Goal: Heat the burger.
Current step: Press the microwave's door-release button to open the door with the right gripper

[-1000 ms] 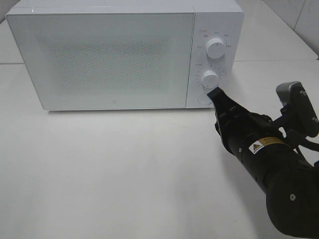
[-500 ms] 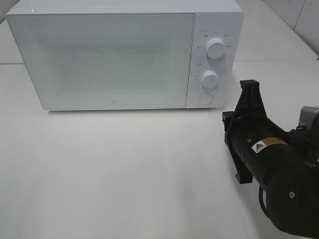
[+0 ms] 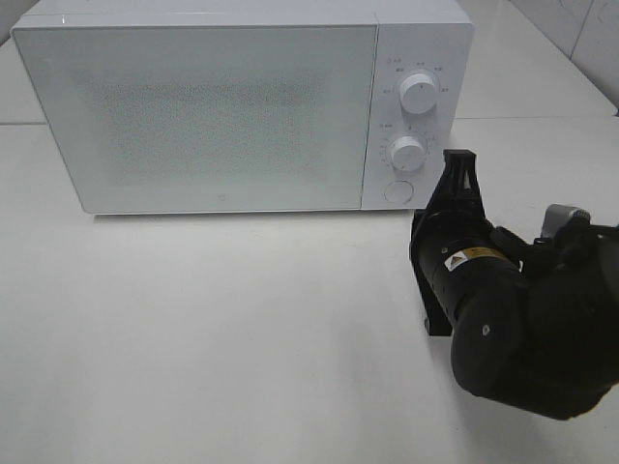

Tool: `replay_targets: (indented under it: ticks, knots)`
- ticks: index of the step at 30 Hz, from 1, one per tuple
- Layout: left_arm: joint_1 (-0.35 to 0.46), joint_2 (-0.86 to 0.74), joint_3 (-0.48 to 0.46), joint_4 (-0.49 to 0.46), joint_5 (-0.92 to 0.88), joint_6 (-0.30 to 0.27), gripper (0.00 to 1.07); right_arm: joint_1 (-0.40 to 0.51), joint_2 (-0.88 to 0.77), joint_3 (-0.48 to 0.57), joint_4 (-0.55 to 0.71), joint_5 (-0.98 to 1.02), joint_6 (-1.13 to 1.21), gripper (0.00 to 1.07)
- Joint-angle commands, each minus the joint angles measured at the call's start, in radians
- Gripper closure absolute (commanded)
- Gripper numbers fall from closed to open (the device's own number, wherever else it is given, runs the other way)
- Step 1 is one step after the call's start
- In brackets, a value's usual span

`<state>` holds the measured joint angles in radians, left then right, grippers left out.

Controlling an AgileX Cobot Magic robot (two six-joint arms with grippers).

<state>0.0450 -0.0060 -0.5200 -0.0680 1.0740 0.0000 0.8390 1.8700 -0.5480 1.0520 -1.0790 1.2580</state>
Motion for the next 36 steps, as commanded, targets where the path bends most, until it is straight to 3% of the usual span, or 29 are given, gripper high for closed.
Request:
replay_targets:
  ticks: [1,25,36]
  knots:
    - [0.003,-0.016,0.001,-0.007,-0.002,0.0,0.09,-0.027,0.013,-0.035,-0.028,0.028,-0.018,1.07]
    - [0.003,-0.016,0.001,-0.007,-0.002,0.0,0.09,-0.203,0.201,-0.256,-0.198,0.142,-0.009,1.07]
    - [0.003,-0.016,0.001,-0.007,-0.002,0.0,0.09,-0.244,0.221,-0.275,-0.205,0.162,-0.005,1.07]
